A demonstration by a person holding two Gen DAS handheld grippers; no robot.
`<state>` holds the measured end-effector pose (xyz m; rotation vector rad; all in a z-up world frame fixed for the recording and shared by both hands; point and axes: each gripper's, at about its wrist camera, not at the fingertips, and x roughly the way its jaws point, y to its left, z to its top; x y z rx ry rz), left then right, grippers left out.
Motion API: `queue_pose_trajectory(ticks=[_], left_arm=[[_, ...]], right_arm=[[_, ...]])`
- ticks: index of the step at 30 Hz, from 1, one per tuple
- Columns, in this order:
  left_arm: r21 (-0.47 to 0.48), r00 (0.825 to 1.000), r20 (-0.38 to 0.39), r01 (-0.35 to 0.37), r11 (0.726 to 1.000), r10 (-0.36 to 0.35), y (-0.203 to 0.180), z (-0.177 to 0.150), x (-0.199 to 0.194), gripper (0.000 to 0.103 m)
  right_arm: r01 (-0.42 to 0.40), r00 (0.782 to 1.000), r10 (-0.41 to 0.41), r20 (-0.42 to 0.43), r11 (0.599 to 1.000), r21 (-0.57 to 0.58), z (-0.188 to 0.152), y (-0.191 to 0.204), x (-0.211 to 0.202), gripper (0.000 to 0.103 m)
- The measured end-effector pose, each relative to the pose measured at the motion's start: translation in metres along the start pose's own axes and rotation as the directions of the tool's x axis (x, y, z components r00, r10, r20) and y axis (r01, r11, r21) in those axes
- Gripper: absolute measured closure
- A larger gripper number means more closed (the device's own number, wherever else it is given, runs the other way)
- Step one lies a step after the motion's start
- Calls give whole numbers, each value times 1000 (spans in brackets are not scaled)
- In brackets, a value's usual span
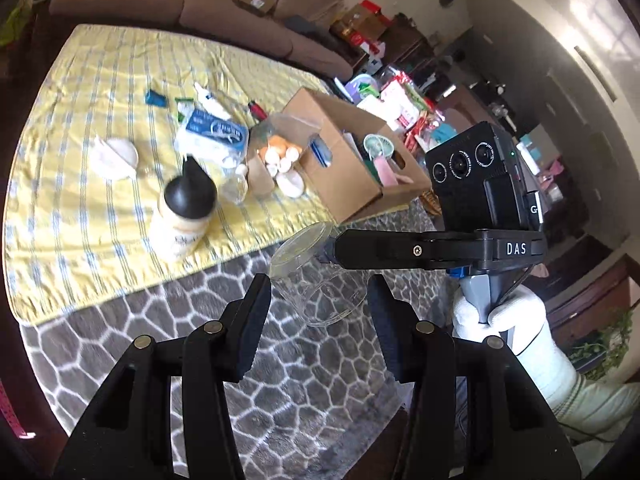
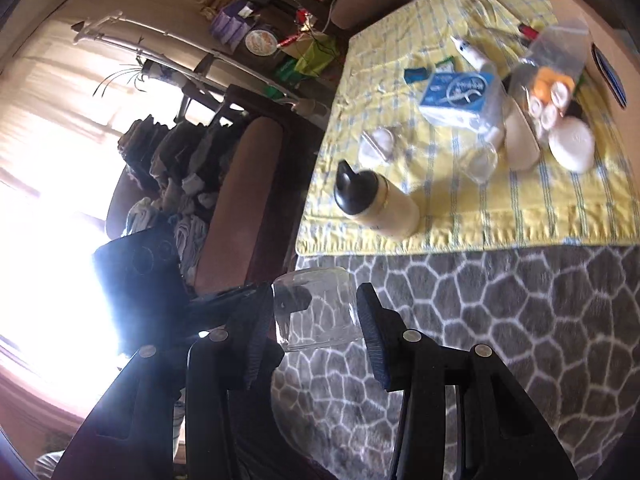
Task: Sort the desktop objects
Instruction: 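Grasp the clear plastic jar cap from the rug with the right gripper, then lower the clear cap over the Olay jar's black pump with the right gripper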
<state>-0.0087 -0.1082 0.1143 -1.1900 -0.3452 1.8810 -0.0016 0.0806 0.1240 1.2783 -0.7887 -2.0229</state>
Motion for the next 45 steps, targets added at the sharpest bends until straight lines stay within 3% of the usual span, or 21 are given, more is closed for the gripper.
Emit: queue_pose_trajectory(ticks=[6,11,17,23,27,30,32,45], left_arm=[[42,997,60,-53,998,50,26,70,-21,56],[42,997,36,-67,997,65,58,93,0,56],[63,998,-11,-60,996,60,76,86,22,55],[120,994,-42,-92,988,98,73,77,28,55],[203,987,-50,-139,969,152,63,69,32,55],[304,970,-37,-220,927,242,51,59,37,55],[342,964,-15,-244,907,265,46,53,38,55],[382,961,36,-265,885,273,28,48,31,57]], right_arm=[[-4,997,12,75,994,-107,76,21,18,59],[-11,996,20,86,994,-105,104,-2,43,59],[-28,995,33,89,998,-61,98,-33,57,59],[-3,992,18,125,993,-121,82,-32,58,59],[73,987,-37,158,972,-226,68,-18,59,59],[110,985,-66,161,952,-286,58,-12,61,59],[143,981,-92,168,937,-320,51,-9,63,59],[107,981,-53,187,951,-289,47,-10,52,59]])
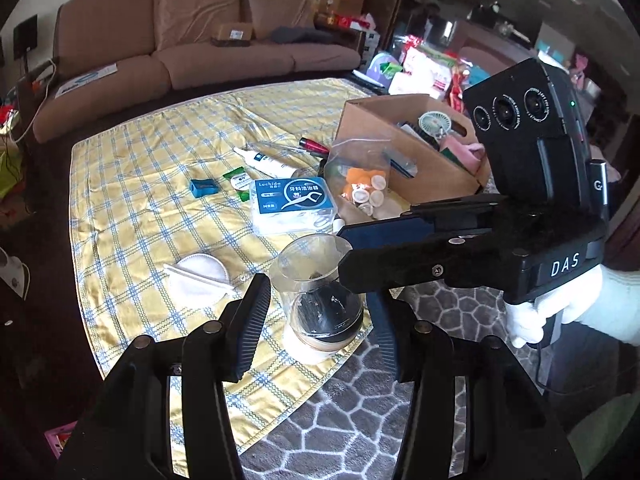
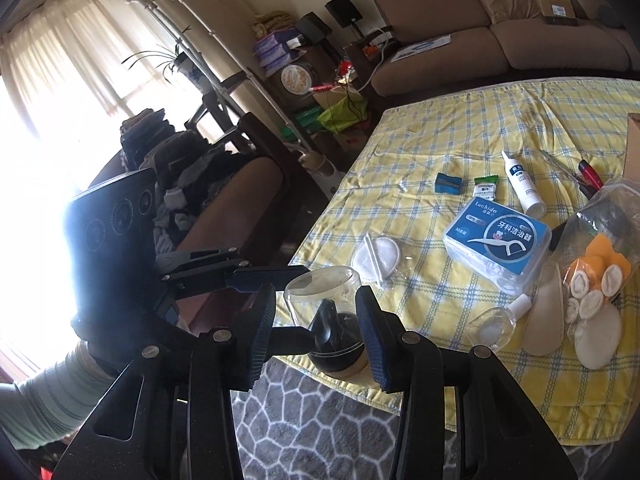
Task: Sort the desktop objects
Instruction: 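Lower the clear cap over the Olay jar's black pump with the right gripper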
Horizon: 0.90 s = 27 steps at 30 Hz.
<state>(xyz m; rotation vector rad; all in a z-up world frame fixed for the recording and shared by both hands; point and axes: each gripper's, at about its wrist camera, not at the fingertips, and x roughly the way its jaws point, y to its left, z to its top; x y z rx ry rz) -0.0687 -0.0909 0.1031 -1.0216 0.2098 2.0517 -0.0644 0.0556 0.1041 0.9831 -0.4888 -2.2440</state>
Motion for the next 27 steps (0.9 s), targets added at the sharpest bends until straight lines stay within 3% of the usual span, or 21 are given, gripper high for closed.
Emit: queue_pose_trajectory(ticks=[8,16,19,22,27], left_arm=[[125,999,-6,-47,991,48,-30,-13,-2,57],[97,997,-31,-63,993,67,-27,-31,1,57],[38,1000,1,-29,999,29,-20,-33,-9,57],[-94,996,72,51,994,-44,0,-31,-23,57],[-304,973,182,190,934,-139,35,-39,-34,56]], right_arm=[[-31,1000,30,7,997,65,-11,-10,-8,58],[-33,999,33,-3,998,48,-13,-1,-9,58],[-25,1000,25,-6,999,36,-11,3,-10,58],[-24,1000,25,-5,999,37,-10,3,-11,58],[-40,999,39,8,998,55,-6,3,-14,58]])
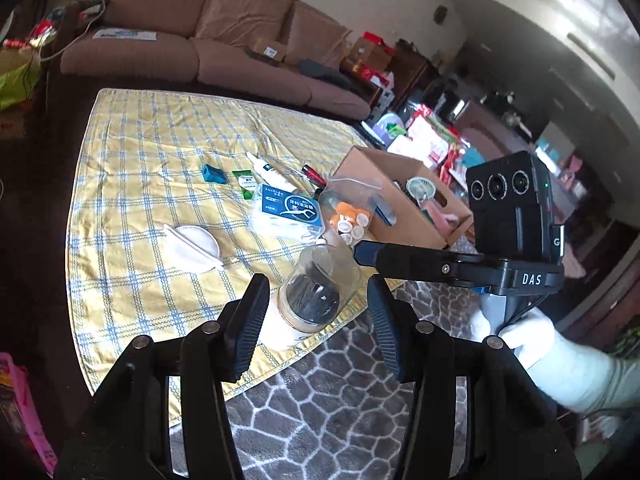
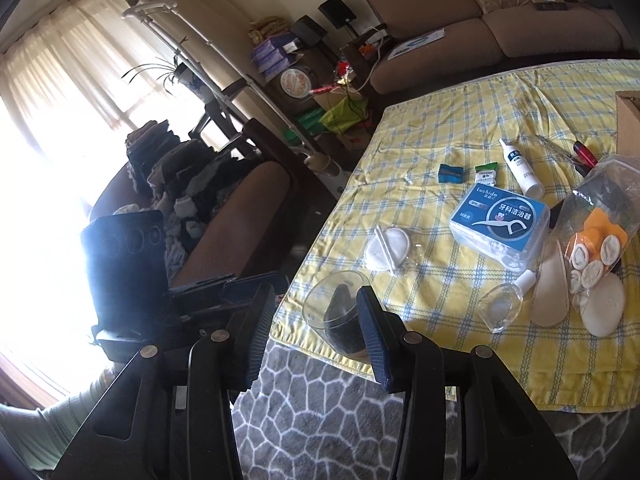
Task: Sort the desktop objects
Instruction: 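Lower the clear cap over the Olay jar's black pump with the right gripper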
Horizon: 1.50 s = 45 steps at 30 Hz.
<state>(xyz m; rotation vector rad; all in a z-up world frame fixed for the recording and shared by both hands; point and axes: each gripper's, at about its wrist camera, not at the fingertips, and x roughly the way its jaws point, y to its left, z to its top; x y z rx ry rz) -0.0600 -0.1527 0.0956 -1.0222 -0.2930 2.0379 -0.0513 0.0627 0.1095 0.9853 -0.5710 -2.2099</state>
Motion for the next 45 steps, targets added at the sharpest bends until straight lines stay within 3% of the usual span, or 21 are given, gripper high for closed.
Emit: queue_pose_trajectory(ticks=[2,4,8,11,15,20,21,24,30,35,40,45], left_arm=[[13,1000,0,-3,1000,3,1,-4,2,56],[80,998,-32,-45,996,47,-5,-8,10,56],[209,991,-66,-104,972,120,-23,-15,25,52],[252,991,-57,-104,962,122,-33,-18,31,47],[196,992,-70,-92,976,107,-31,-24,29,46],[205,986,-72,-136,969,153,-35,-40,23,40],[203,982,-81,-152,967,171,-34,-43,26,40],[203,970,-112,-189,961,215,-29,-49,36,40],[141,973,-105,-190,972,206,-13,-39,48,42],[159,974,-125,-166,973,187,-16,-38,59,44],[164,972,-147,-160,973,184,-17,-43,62,44],[144,972,-151,-158,977,180,-11,-42,60,44]], right_arm=[[-18,1000,18,18,999,43,4,-5,-3,56],[-24,999,21,36,995,94,8,-13,-5,45],[-3,1000,2,12,994,113,13,-18,0,41],[53,998,-52,-26,998,41,20,-5,7,38],[148,983,-159,-87,982,-115,23,23,21,21],[235,947,-275,-166,945,-227,17,35,50,22],[244,941,-289,-175,940,-237,15,34,54,26],[279,923,-335,-188,921,-272,11,33,62,54],[334,904,-404,-140,871,-361,9,43,64,55],[364,891,-443,-104,831,-421,3,53,66,55],[375,902,-430,-40,826,-421,-9,49,61,55],[315,945,-328,-3,907,-280,-11,29,50,54]])
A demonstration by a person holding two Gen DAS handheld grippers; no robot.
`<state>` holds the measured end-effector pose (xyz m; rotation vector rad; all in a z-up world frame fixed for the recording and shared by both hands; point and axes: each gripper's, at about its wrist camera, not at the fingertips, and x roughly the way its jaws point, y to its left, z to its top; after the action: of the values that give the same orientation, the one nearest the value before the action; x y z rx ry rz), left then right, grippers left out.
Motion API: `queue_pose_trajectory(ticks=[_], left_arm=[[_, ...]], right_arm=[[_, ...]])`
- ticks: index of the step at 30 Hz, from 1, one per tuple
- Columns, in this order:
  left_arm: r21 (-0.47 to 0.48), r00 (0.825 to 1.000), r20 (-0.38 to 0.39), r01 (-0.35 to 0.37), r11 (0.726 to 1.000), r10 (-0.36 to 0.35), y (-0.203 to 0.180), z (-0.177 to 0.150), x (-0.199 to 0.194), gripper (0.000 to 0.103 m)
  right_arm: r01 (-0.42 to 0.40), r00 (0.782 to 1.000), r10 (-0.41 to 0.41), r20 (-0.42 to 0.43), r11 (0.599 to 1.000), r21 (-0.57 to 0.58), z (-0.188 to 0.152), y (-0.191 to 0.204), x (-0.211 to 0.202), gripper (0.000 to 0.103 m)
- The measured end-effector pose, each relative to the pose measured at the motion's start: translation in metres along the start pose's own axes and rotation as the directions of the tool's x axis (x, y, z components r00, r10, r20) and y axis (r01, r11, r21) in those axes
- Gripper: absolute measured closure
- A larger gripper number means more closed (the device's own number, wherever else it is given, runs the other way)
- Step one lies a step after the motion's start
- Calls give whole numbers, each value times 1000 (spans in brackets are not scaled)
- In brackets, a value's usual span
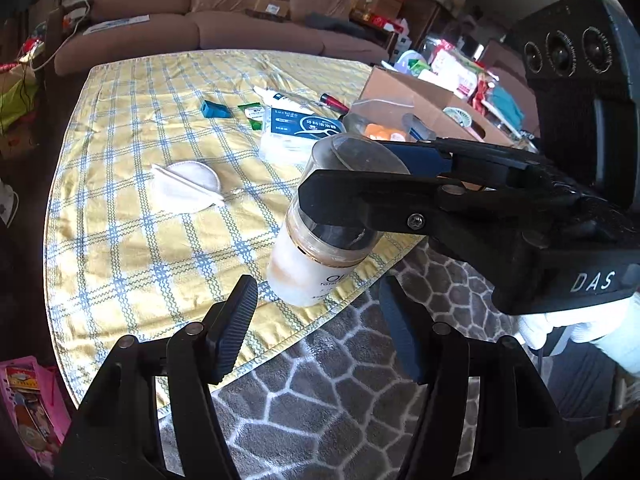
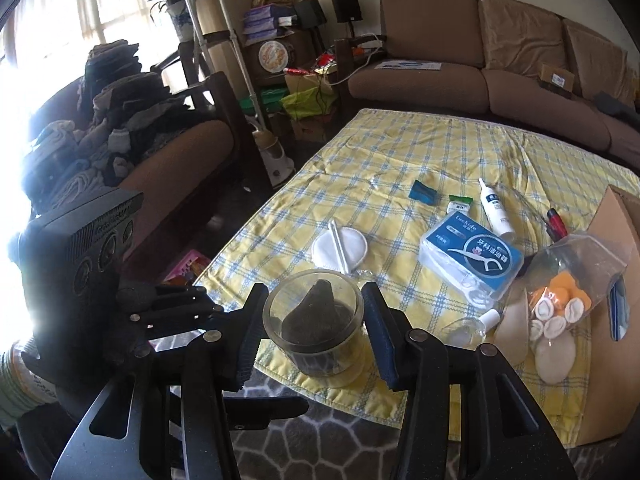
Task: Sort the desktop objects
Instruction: 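Lower the clear cap over the Olay jar's black pump with the right gripper, then grasp the capped Olay jar with the left gripper and lift it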
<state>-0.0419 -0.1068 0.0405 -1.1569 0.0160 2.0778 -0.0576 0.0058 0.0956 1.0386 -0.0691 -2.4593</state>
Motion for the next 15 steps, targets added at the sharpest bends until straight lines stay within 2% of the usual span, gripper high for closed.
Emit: queue_pose_trajectory(ticks=[5,8,10,13,15], left_arm=[[-13,1000,9,0,1000,1,3,1,-3,44],[-31,1000,21,11,999,-11,7,3,-6,44],[-33,1000,22,12,999,-11,8,4,-6,44],[-34,1000,17,9,999,-9,9,3,-5,44],[-32,1000,17,11,999,-11,8,3,-5,44]], right_arm=[[-30,999,31,-20,999,25,3,-2,1,53],[-46,995,54,-86,995,94,7,-8,1,39],[-68,996,77,-46,985,159,11,-16,-11,21],[-66,997,60,38,977,202,23,-23,-35,21],[-38,999,30,43,978,204,31,-23,-42,24]])
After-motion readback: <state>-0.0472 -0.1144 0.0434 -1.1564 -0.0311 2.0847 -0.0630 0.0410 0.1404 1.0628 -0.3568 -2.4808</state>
